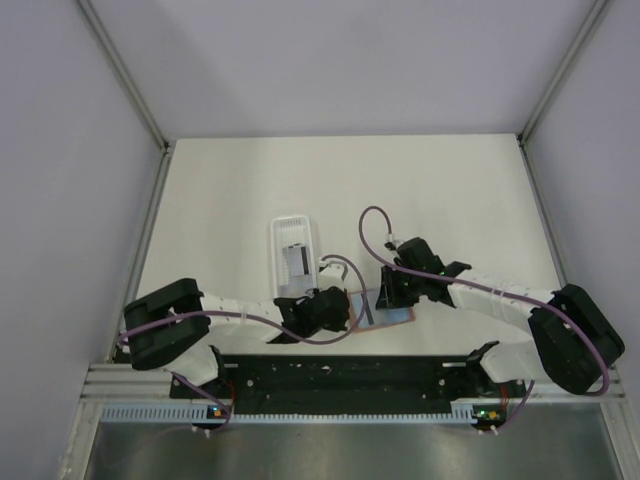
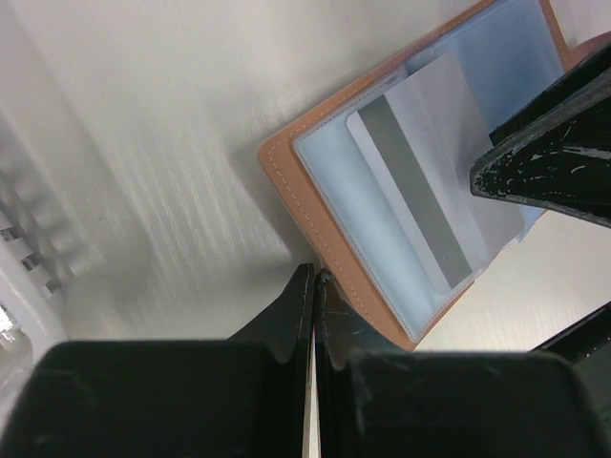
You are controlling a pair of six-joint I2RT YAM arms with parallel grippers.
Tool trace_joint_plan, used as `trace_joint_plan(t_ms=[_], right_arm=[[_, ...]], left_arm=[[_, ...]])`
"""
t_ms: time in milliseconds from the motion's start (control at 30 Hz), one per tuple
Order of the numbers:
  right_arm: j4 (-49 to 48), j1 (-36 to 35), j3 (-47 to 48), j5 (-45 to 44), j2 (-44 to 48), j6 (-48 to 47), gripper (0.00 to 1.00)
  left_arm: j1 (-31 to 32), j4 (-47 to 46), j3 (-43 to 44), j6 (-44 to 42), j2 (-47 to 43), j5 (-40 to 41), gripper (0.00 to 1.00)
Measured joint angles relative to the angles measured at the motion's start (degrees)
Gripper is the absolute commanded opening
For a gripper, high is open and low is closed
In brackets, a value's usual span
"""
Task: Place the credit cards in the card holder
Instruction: Insert the credit card into the card holder.
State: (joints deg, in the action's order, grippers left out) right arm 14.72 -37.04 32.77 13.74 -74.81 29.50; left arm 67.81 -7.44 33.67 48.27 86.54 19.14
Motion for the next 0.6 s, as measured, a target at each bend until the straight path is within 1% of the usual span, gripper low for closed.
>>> trace_joint_plan(t_ms=[267,467,567,600], right_arm=[[-1.64,-0.76,0.00,2.03,-0.79,0.07,0.25],[-3.04,-0.85,-0.02,3.69,-1.99,0.31,0.22],[-3.32,-0.85,-0.04,4.09,-2.21,0.52,0.22],[-3.39,-0.85,-0.04,4.22,-2.21,0.55,0.24]], left_arm=[[0.00,-0.63,1.07,0.02,1.38,-0.28,0.00],[0.00,-0.92,1.09,0.00,1.51,-0.35,0.00],[0.00,-0.92,1.09,0.00,1.51,-0.37,0.00],[0.00,-0.92,1.09,-0.02,1.51,-0.35,0.00]])
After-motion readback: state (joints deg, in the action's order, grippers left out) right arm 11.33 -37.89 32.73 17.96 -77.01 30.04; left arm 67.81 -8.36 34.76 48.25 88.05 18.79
